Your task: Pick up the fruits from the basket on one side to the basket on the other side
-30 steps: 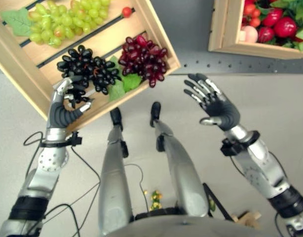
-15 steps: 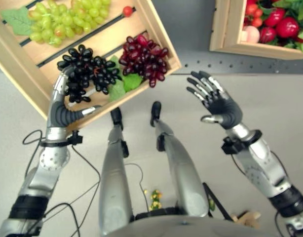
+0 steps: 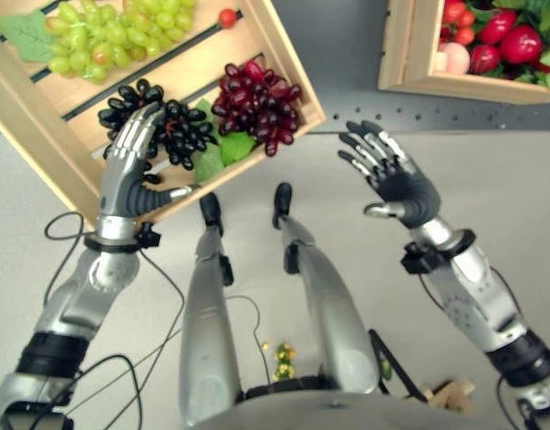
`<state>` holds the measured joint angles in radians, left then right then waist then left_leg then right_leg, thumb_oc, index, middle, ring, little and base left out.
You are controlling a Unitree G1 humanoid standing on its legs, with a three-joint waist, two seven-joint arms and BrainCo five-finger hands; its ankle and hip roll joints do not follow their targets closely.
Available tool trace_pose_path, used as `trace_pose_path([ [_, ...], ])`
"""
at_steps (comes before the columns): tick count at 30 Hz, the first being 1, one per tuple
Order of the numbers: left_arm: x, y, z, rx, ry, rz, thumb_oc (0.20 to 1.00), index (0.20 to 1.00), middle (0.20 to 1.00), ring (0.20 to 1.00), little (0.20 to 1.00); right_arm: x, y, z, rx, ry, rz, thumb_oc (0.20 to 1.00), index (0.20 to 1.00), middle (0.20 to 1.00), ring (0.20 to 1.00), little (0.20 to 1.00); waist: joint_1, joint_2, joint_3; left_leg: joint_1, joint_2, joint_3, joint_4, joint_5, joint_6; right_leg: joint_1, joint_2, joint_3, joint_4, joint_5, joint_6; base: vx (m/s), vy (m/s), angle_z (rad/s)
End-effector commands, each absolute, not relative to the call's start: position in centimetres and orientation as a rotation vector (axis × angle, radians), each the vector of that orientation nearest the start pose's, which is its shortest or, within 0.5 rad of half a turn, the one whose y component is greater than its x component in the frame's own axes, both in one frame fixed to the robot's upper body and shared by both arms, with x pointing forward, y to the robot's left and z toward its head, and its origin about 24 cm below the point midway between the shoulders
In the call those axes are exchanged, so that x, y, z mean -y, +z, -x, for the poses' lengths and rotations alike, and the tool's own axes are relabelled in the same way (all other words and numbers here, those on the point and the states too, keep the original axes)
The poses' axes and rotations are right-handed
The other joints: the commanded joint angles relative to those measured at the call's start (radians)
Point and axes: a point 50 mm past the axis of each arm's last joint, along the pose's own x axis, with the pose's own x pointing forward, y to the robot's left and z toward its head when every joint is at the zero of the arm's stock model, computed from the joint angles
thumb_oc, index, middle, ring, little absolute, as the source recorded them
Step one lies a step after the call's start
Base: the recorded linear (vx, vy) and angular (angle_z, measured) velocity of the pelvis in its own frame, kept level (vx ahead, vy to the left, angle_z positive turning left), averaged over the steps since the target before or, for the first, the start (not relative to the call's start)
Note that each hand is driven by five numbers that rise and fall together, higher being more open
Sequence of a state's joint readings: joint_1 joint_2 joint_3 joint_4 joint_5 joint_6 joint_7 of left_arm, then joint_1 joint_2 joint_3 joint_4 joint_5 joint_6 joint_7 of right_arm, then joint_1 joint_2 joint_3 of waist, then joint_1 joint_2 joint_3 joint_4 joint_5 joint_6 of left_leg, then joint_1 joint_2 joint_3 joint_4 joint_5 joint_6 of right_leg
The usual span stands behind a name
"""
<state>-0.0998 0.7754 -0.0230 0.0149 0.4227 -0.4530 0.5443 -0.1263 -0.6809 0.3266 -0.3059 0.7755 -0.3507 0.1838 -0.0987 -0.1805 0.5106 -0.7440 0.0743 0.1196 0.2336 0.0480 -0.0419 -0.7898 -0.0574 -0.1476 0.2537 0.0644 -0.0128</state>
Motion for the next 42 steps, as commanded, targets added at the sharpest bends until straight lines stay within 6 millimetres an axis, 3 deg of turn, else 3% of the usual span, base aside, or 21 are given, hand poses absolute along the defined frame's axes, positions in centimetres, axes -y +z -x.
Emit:
trace_pose_path([
  [1,-24.6,19.7,-26.2,0.938,0.304,-1.121,1.0,1.0,1.0,1.0,1.0,14.2,17.8,-22.9,0.621,0.72,-0.173,1.0,1.0,1.0,1.0,1.0,-0.031,-0.045,0.009,0.027,0.016,0.012,0.024,-0.073,-0.008,0.017,-0.025,0.016,-0.001,-0.028,0.124,0.0,0.0,0.0],
  [12,-23.0,22.6,-29.7,1.027,0.303,-1.311,1.0,1.0,1.0,1.0,1.0,13.6,17.8,-23.4,0.611,0.755,-0.183,1.0,1.0,1.0,1.0,1.0,-0.062,-0.068,0.009,0.02,0.02,0.012,0.028,-0.071,-0.009,0.006,-0.017,0.021,0.005,-0.027,0.125,0.0,-0.004,0.04],
  [28,-22.2,25.6,-32.0,1.057,0.337,-1.392,1.0,1.0,1.0,1.0,1.0,13.5,17.6,-23.5,0.586,0.785,-0.191,1.0,1.0,1.0,1.0,1.0,-0.087,-0.082,0.009,0.014,0.026,0.012,0.047,-0.079,-0.007,0.0,-0.012,0.027,0.02,-0.027,0.126,0.0,0.001,0.02],
  [32,-22.0,25.4,-31.6,1.06,0.313,-1.332,1.0,1.0,1.0,1.0,1.0,13.6,17.5,-23.4,0.582,0.783,-0.199,1.0,1.0,1.0,1.0,1.0,-0.085,-0.08,0.009,0.015,0.023,0.009,0.052,-0.081,-0.007,0.003,-0.013,0.024,0.025,-0.028,0.124,0.0,-0.002,-0.07],
  [35,-22.3,24.5,-30.1,1.055,0.295,-1.268,1.0,1.0,1.0,1.0,1.0,13.9,17.4,-23.3,0.583,0.76,-0.199,1.0,1.0,1.0,1.0,1.0,-0.075,-0.068,0.009,0.017,0.021,0.007,0.05,-0.082,-0.007,0.004,-0.014,0.024,0.025,-0.03,0.123,0.0,0.006,-0.1],
  [37,-22.6,23.4,-28.9,1.041,0.284,-1.202,1.0,1.0,1.0,1.0,1.0,14.1,17.2,-23.2,0.583,0.742,-0.199,1.0,1.0,1.0,1.0,1.0,-0.062,-0.06,0.009,0.018,0.017,0.004,0.048,-0.082,-0.007,0.004,-0.016,0.022,0.024,-0.031,0.121,0.0,0.0,0.0],
  [39,-23.6,21.3,-26.3,0.995,0.267,-1.153,1.0,1.0,1.0,1.0,1.0,14.6,17.2,-23.0,0.587,0.711,-0.192,1.0,1.0,1.0,1.0,1.0,-0.041,-0.04,0.009,0.016,0.013,0.001,0.042,-0.081,-0.006,0.002,-0.018,0.021,0.022,-0.033,0.118,0.0,0.0,0.0],
  [40,-23.7,21.2,-26.2,0.991,0.269,-1.153,1.0,1.0,1.0,1.0,1.0,14.6,17.1,-23.0,0.585,0.715,-0.192,1.0,1.0,1.0,1.0,1.0,-0.044,-0.04,0.009,0.018,0.013,0.001,0.042,-0.081,-0.006,0.005,-0.018,0.021,0.021,-0.033,0.118,0.0,0.0,0.0],
  [41,-24.4,20.0,-24.6,0.945,0.259,-1.127,1.0,1.0,1.0,1.0,1.0,14.9,17.1,-22.8,0.587,0.699,-0.182,1.0,1.0,1.0,1.0,1.0,-0.028,-0.026,0.009,0.015,0.01,-0.002,0.038,-0.079,-0.005,0.001,-0.019,0.02,0.021,-0.035,0.117,0.01,-0.003,-0.04],
  [42,-24.4,19.9,-24.5,0.941,0.261,-1.128,1.0,1.0,1.0,1.0,1.0,14.9,17.1,-22.8,0.586,0.702,-0.183,1.0,1.0,1.0,1.0,1.0,-0.031,-0.026,0.009,0.017,0.01,-0.003,0.038,-0.079,-0.005,0.003,-0.019,0.02,0.021,-0.035,0.117,0.02,-0.012,-0.14],
])
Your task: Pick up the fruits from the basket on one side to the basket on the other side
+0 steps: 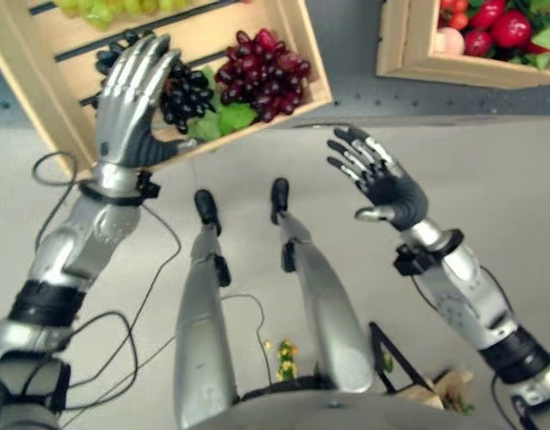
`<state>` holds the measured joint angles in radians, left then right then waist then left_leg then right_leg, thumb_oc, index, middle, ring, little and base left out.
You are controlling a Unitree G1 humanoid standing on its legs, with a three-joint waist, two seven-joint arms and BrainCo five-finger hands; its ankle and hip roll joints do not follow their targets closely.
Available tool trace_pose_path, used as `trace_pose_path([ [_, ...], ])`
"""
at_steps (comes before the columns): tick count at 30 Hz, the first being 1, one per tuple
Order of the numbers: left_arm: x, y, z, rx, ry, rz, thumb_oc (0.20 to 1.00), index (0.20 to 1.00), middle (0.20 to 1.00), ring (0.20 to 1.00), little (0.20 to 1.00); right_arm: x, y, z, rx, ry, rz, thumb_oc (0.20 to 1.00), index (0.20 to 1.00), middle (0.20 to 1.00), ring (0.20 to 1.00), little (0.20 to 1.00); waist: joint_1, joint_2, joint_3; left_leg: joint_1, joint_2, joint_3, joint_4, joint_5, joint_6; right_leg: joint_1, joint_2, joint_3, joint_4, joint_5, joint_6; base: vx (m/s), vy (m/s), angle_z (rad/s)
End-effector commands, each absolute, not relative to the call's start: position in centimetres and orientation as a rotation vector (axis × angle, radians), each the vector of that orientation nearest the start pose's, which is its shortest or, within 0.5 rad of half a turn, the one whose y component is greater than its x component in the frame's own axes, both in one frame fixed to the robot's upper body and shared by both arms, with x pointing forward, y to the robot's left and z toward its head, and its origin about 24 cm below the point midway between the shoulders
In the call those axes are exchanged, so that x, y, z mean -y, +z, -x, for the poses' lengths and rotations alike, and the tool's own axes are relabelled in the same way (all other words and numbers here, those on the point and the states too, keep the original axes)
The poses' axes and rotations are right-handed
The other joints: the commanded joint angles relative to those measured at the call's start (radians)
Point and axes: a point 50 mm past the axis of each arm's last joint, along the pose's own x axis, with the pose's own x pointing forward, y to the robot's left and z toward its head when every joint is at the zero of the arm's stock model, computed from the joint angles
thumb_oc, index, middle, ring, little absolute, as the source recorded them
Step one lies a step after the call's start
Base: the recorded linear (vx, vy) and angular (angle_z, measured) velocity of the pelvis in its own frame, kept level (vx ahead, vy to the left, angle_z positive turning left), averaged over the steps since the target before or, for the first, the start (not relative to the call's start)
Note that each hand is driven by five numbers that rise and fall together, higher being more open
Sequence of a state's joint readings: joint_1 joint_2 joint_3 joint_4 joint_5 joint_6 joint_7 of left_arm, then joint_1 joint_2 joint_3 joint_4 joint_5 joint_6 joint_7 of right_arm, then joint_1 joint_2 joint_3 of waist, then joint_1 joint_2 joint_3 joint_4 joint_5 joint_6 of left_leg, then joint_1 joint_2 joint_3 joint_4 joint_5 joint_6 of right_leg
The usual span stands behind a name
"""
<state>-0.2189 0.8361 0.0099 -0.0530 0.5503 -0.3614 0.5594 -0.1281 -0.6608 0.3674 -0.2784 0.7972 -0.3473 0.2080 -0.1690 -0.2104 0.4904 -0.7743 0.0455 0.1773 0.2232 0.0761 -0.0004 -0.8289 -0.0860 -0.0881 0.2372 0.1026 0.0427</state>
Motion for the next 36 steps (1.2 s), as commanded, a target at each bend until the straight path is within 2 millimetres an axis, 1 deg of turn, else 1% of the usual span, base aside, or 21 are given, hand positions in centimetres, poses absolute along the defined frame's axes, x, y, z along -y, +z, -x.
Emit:
trace_pose_path([
  [1,-24.5,19.6,-23.6,0.936,0.249,-1.114,1.0,1.0,1.0,1.0,1.0,15.0,17.1,-22.7,0.585,0.698,-0.18,1.0,1.0,1.0,1.0,1.0,0.047,0.01,0.03,0.046,0.037,-0.062,0.046,-0.106,-0.046,0.041,0.008,-0.042,0.037,-0.074,0.061,0.01,-0.022,-0.23],
  [2,-24.8,19.0,-22.4,0.918,0.244,-1.097,1.0,1.0,1.0,1.0,1.0,15.1,17.1,-22.4,0.589,0.697,-0.168,1.0,1.0,1.0,1.0,1.0,0.058,0.021,0.03,0.043,0.036,-0.063,0.044,-0.103,-0.046,0.039,0.004,-0.046,0.037,-0.075,0.06,0.02,-0.032,-0.21],
  [4,-25.4,18.5,-21.3,0.888,0.255,-1.068,1.0,1.0,1.0,1.0,1.0,15.3,17.2,-22.2,0.591,0.69,-0.157,1.0,1.0,1.0,1.0,1.0,0.07,0.032,0.03,0.039,0.033,-0.068,0.042,-0.1,-0.045,0.038,0.001,-0.049,0.035,-0.074,0.06,0.0,-0.014,-0.06],
  [5,-25.4,18.5,-21.3,0.886,0.255,-1.068,1.0,1.0,1.0,1.0,1.0,15.3,17.2,-22.2,0.59,0.691,-0.158,1.0,1.0,1.0,1.0,1.0,0.068,0.032,0.03,0.04,0.033,-0.069,0.042,-0.1,-0.045,0.04,0.001,-0.05,0.035,-0.074,0.06,0.0,-0.007,0.12],
  [7,-26.0,18.3,-20.2,0.864,0.263,-1.051,1.0,1.0,1.0,1.0,1.0,15.6,17.3,-21.9,0.594,0.686,-0.14,1.0,1.0,1.0,1.0,1.0,0.083,0.047,0.03,0.041,0.029,-0.071,0.037,-0.096,-0.045,0.039,-0.002,-0.055,0.033,-0.074,0.061,0.0,-0.005,0.15],
  [9,-26.2,18.1,-19.8,0.846,0.262,-1.051,1.0,1.0,1.0,1.0,1.0,15.7,17.4,-21.8,0.596,0.683,-0.126,1.0,1.0,1.0,1.0,1.0,0.089,0.053,0.03,0.041,0.028,-0.073,0.037,-0.094,-0.045,0.041,-0.003,-0.057,0.032,-0.074,0.06,0.0,-0.007,0.09],
  [12,-26.4,18.4,-18.9,0.84,0.257,-1.031,1.0,1.0,1.0,1.0,1.0,15.9,17.4,-21.6,0.594,0.684,-0.113,1.0,1.0,1.0,1.0,1.0,0.102,0.069,0.03,0.046,0.026,-0.075,0.029,-0.089,-0.046,0.046,-0.006,-0.06,0.03,-0.073,0.062,0.0,-0.004,0.05],
  [17,-26.2,19.7,-18.4,0.901,0.253,-1.036,1.0,1.0,1.0,1.0,1.0,16.2,17.3,-21.5,0.586,0.676,-0.084,1.0,1.0,1.0,1.0,1.0,0.113,0.087,0.03,0.065,0.024,-0.076,0.017,-0.082,-0.048,0.06,-0.01,-0.066,0.034,-0.078,0.063,-0.01,0.003,0.07],
  [18,-25.9,20.5,-18.5,0.937,0.244,-1.054,1.0,1.0,1.0,1.0,1.0,16.3,17.4,-21.6,0.585,0.677,-0.071,1.0,1.0,1.0,1.0,1.0,0.114,0.092,0.03,0.072,0.023,-0.077,0.015,-0.08,-0.049,0.064,-0.012,-0.065,0.037,-0.08,0.063,-0.01,0.01,0.09],
  [19,-25.9,20.5,-18.5,0.938,0.243,-1.054,1.0,1.0,1.0,1.0,1.0,16.3,17.4,-21.6,0.585,0.677,-0.071,1.0,1.0,1.0,1.0,1.0,0.115,0.092,0.03,0.072,0.023,-0.077,0.015,-0.08,-0.049,0.064,-0.012,-0.066,0.037,-0.08,0.063,-0.02,0.011,0.07],
  [20,-25.7,21.3,-18.6,0.969,0.24,-1.06,1.0,1.0,1.0,1.0,1.0,16.4,17.4,-21.6,0.577,0.68,-0.068,1.0,1.0,1.0,1.0,1.0,0.114,0.095,0.03,0.078,0.022,-0.077,0.011,-0.078,-0.05,0.07,-0.013,-0.066,0.036,-0.08,0.063,-0.01,0.006,0.05],
  [21,-25.7,21.3,-18.6,0.969,0.239,-1.06,1.0,1.0,1.0,1.0,1.0,16.4,17.4,-21.6,0.577,0.68,-0.068,1.0,1.0,1.0,1.0,1.0,0.115,0.095,0.03,0.078,0.022,-0.077,0.011,-0.078,-0.05,0.07,-0.013,-0.066,0.036,-0.08,0.064,0.0,0.0,0.0],
  [24,-25.7,22.5,-18.9,1.006,0.239,-1.087,1.0,1.0,1.0,1.0,1.0,16.5,17.3,-21.7,0.566,0.685,-0.061,1.0,1.0,1.0,1.0,1.0,0.112,0.1,0.03,0.087,0.023,-0.075,0.01,-0.078,-0.05,0.079,-0.015,-0.066,0.037,-0.081,0.064,0.0,0.0,0.0],
  [26,-25.5,24.1,-19.6,1.058,0.239,-1.124,1.0,1.0,1.0,1.0,1.0,16.6,17.1,-22.0,0.551,0.691,-0.06,1.0,1.0,1.0,1.0,1.0,0.107,0.104,0.03,0.1,0.022,-0.071,0.006,-0.079,-0.05,0.084,-0.015,-0.063,0.041,-0.082,0.065,-0.01,0.033,-0.02],
  [29,-25.1,25.5,-20.5,1.094,0.214,-1.141,1.0,1.0,1.0,1.0,1.0,16.6,16.8,-22.4,0.526,0.696,-0.061,1.0,1.0,1.0,1.0,1.0,0.098,0.104,0.03,0.115,0.023,-0.067,-0.002,-0.076,-0.053,0.096,-0.017,-0.062,0.038,-0.082,0.066,-0.01,0.014,-0.02],
  [30,-25.0,25.5,-20.5,1.095,0.212,-1.14,1.0,1.0,1.0,1.0,1.0,16.6,16.8,-22.4,0.527,0.695,-0.061,1.0,1.0,1.0,1.0,1.0,0.1,0.104,0.03,0.116,0.022,-0.067,-0.003,-0.075,-0.053,0.096,-0.017,-0.062,0.038,-0.082,0.066,0.0,0.0,0.0],
  [31,-24.8,26.1,-20.9,1.11,0.205,-1.156,1.0,1.0,1.0,1.0,1.0,16.6,16.7,-22.6,0.517,0.698,-0.06,1.0,1.0,1.0,1.0,1.0,0.097,0.104,0.03,0.12,0.022,-0.067,-0.006,-0.074,-0.053,0.1,-0.018,-0.061,0.037,-0.083,0.067,0.0,0.0,0.0],
  [33,-24.0,28.0,-22.3,1.141,0.161,-1.246,1.0,1.0,1.0,1.0,1.0,16.3,16.3,-22.9,0.483,0.722,-0.065,1.0,1.0,1.0,1.0,1.0,0.08,0.098,0.03,0.124,0.023,-0.064,-0.005,-0.075,-0.055,0.104,-0.018,-0.059,0.04,-0.082,0.068,0.0,0.016,0.0],
  [34,-23.9,28.1,-22.5,1.144,0.159,-1.245,1.0,1.0,1.0,1.0,1.0,16.4,16.3,-22.9,0.485,0.718,-0.066,1.0,1.0,1.0,1.0,1.0,0.083,0.098,0.03,0.123,0.023,-0.064,-0.006,-0.075,-0.055,0.102,-0.019,-0.059,0.04,-0.083,0.069,0.0,0.0,0.0],
  [35,-23.3,29.3,-23.5,1.163,0.135,-1.266,1.0,1.0,1.0,1.0,1.0,16.1,15.9,-23.1,0.455,0.739,-0.071,1.0,1.0,1.0,1.0,1.0,0.066,0.092,0.03,0.125,0.023,-0.063,-0.007,-0.074,-0.055,0.104,-0.018,-0.057,0.039,-0.08,0.069,0.0,0.0,0.0],
  [36,-23.1,29.4,-23.6,1.167,0.13,-1.265,1.0,1.0,1.0,1.0,1.0,16.2,15.9,-23.1,0.456,0.734,-0.072,1.0,1.0,1.0,1.0,1.0,0.07,0.092,0.03,0.124,0.023,-0.063,-0.007,-0.074,-0.055,0.103,-0.019,-0.057,0.039,-0.081,0.07,0.0,0.015,0.03],
])
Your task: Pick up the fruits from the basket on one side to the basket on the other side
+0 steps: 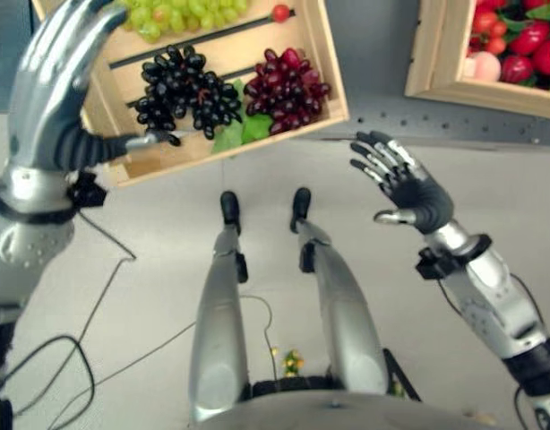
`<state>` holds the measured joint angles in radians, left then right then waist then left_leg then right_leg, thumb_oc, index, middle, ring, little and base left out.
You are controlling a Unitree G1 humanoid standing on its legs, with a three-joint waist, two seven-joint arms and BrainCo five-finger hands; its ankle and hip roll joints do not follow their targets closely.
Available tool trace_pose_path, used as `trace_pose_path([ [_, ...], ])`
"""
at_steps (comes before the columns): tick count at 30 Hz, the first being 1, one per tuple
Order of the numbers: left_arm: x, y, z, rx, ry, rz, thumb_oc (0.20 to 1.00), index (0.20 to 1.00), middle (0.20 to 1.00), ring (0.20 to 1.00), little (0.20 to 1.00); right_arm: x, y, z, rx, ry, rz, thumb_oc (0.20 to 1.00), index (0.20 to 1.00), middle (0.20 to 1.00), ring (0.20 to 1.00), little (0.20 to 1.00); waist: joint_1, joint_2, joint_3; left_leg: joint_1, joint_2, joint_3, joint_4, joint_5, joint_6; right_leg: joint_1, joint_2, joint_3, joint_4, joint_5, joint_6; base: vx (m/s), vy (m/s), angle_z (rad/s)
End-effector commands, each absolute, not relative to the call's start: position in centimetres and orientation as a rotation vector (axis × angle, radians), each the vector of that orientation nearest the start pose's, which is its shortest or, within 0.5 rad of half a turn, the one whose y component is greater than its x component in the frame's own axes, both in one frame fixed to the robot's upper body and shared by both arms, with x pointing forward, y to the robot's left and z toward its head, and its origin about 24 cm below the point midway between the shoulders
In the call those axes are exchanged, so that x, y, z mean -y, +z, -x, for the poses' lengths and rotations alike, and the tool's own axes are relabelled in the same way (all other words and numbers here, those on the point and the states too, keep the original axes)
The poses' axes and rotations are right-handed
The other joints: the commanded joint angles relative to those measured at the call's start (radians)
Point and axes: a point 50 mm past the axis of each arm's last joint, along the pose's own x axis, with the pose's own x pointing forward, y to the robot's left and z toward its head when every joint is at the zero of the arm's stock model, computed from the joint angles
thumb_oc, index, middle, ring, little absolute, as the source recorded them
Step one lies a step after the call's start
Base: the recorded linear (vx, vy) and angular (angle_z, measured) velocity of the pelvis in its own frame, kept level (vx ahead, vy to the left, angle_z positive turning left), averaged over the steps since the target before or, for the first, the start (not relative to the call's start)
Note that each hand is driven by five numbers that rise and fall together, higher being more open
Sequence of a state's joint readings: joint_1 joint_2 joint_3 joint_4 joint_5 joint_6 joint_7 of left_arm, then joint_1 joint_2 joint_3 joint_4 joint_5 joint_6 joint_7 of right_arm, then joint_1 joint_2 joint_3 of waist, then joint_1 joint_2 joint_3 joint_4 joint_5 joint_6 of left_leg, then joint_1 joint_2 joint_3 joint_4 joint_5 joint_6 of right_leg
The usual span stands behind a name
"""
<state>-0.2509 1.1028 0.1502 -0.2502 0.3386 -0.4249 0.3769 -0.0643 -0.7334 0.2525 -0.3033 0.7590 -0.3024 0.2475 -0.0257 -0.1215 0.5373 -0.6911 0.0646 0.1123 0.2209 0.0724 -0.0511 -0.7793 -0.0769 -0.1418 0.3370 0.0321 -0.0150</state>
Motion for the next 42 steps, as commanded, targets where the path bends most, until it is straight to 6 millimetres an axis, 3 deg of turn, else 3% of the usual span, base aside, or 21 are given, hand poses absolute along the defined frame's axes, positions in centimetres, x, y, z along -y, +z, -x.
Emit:
trace_pose_path([
  [1,-22.7,30.0,-24.1,1.157,0.096,-1.3,1.0,1.0,1.0,1.0,1.0,16.3,15.7,-23.1,0.443,0.739,-0.07,1.0,1.0,1.0,1.0,1.0,-0.079,0.001,-0.017,0.039,0.004,0.003,-0.003,-0.07,-0.004,0.052,-0.028,-0.003,-0.06,-0.009,0.128,0.01,0.012,0.03],
  [5,-21.3,32.5,-25.7,1.186,0.042,-1.324,1.0,1.0,1.0,1.0,1.0,16.2,15.0,-23.2,0.396,0.757,-0.091,1.0,1.0,1.0,1.0,1.0,-0.097,-0.01,-0.017,0.037,0.004,0.007,-0.002,-0.068,-0.003,0.046,-0.029,-0.001,-0.058,-0.004,0.133,0.01,0.012,-0.02],
  [9,-20.7,34.5,-28.4,1.066,-0.025,-1.413,1.0,1.0,1.0,1.0,1.0,16.1,14.1,-23.2,0.329,0.786,-0.1,1.0,1.0,1.0,1.0,1.0,-0.121,-0.013,-0.017,0.036,0.006,0.014,0.002,-0.065,-0.003,0.045,-0.029,0.004,-0.055,-0.002,0.137,0.0,0.002,-0.01],
  [15,-20.5,35.7,-30.9,0.946,-0.051,-1.51,1.0,1.0,1.0,1.0,1.0,15.8,13.1,-23.0,0.281,0.808,-0.142,1.0,1.0,1.0,1.0,1.0,-0.129,-0.02,-0.017,0.027,0.006,0.017,0.01,-0.065,-0.002,0.037,-0.03,0.005,-0.05,0.0,0.141,0.01,0.005,-0.04],
  [20,-20.6,35.6,-32.9,0.824,-0.043,-1.539,1.0,1.0,1.0,1.0,1.0,15.5,12.7,-22.9,0.252,0.834,-0.174,1.0,1.0,1.0,1.0,1.0,-0.139,-0.032,-0.017,0.013,0.009,0.015,0.022,-0.066,-0.001,0.022,-0.029,0.007,-0.041,-0.001,0.143,0.0,0.0,-0.01],
  [27,-20.6,35.6,-34.2,0.733,-0.045,-1.586,1.0,1.0,1.0,1.0,1.0,15.5,12.6,-22.9,0.233,0.851,-0.189,1.0,1.0,1.0,1.0,1.0,-0.143,-0.041,-0.017,-0.002,0.008,0.012,0.03,-0.067,0.001,0.012,-0.03,0.006,-0.039,0.001,0.145,0.0,-0.001,0.01],
  [42,-23.8,31.9,-35.3,0.398,-0.092,-1.732,1.0,1.0,1.0,1.0,1.0,15.7,12.5,-23.0,0.217,0.86,-0.209,1.0,1.0,1.0,1.0,1.0,-0.143,-0.051,-0.017,-0.049,0.01,0.013,0.066,-0.081,0.008,-0.026,-0.029,0.014,-0.024,0.004,0.141,0.0,0.0,0.0],
])
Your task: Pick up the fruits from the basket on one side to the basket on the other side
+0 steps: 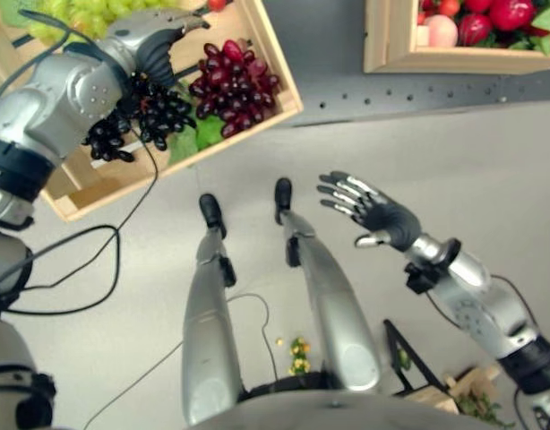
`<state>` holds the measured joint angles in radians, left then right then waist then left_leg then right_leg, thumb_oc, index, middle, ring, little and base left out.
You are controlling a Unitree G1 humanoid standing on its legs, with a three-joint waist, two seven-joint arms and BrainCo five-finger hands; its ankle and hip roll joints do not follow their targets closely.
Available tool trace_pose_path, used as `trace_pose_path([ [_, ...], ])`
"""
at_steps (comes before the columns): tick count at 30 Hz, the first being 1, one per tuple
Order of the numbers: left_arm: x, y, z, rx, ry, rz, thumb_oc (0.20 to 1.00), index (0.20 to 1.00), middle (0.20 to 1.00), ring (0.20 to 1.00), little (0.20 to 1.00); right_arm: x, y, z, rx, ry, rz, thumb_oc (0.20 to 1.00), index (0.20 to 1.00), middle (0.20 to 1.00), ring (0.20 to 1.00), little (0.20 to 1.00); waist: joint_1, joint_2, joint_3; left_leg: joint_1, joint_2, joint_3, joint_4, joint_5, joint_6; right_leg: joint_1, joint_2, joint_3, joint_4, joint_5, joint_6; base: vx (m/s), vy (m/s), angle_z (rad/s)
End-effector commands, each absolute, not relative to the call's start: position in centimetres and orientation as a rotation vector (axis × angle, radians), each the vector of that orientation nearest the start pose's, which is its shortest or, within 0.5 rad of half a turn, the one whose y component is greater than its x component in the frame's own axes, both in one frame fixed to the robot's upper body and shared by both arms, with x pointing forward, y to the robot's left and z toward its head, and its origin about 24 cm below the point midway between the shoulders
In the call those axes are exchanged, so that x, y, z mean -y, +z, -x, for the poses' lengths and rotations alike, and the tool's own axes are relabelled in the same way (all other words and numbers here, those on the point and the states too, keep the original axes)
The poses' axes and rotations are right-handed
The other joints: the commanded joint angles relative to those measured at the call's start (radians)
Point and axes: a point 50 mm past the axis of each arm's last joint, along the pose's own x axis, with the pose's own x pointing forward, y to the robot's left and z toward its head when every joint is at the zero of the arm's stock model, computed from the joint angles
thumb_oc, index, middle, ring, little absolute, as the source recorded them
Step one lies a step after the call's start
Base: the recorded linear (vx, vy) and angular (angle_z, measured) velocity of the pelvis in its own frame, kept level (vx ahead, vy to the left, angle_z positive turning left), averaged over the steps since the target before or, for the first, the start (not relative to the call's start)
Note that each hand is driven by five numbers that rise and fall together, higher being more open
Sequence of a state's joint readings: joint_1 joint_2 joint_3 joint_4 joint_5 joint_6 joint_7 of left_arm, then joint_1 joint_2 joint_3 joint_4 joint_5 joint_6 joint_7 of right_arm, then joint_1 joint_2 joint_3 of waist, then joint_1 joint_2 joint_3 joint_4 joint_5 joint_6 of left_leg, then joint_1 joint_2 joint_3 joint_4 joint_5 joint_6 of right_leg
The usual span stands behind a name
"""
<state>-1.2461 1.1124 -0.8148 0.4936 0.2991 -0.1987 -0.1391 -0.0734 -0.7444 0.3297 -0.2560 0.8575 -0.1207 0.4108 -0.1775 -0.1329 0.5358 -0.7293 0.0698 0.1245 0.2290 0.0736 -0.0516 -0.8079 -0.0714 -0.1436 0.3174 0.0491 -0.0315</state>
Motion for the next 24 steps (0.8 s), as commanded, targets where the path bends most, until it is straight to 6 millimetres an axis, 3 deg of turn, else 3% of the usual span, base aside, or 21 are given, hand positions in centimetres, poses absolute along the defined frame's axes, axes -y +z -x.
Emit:
trace_pose_path([
  [1,-24.1,31.4,-35.3,0.373,-0.1,-1.738,1.0,1.0,1.0,1.0,1.0,15.7,12.5,-23.0,0.219,0.861,-0.211,1.0,1.0,1.0,1.0,1.0,0.008,-0.04,-0.016,-0.014,0.005,0.001,0.06,-0.084,0.009,0.001,-0.033,0.017,-0.004,-0.013,0.158,0.0,0.0,0.0],
  [12,-27.1,25.6,-34.7,0.13,-0.166,-1.712,1.0,1.0,1.0,1.0,1.0,16.0,13.2,-23.2,0.249,0.85,-0.207,1.0,1.0,1.0,1.0,1.0,0.01,-0.044,-0.016,-0.04,0.009,-0.001,0.077,-0.091,0.011,-0.024,-0.027,0.023,0.007,-0.016,0.151,0.0,0.0,0.0],
  [24,-28.9,23.1,-34.2,0.03,-0.143,-1.704,1.0,1.0,1.0,1.0,1.0,15.7,13.8,-23.1,0.274,0.864,-0.207,1.0,1.0,1.0,1.0,1.0,0.005,-0.046,-0.016,-0.061,0.011,-0.007,0.093,-0.098,0.014,-0.041,-0.023,0.027,0.011,-0.015,0.147,0.0,-0.004,-0.02],
])
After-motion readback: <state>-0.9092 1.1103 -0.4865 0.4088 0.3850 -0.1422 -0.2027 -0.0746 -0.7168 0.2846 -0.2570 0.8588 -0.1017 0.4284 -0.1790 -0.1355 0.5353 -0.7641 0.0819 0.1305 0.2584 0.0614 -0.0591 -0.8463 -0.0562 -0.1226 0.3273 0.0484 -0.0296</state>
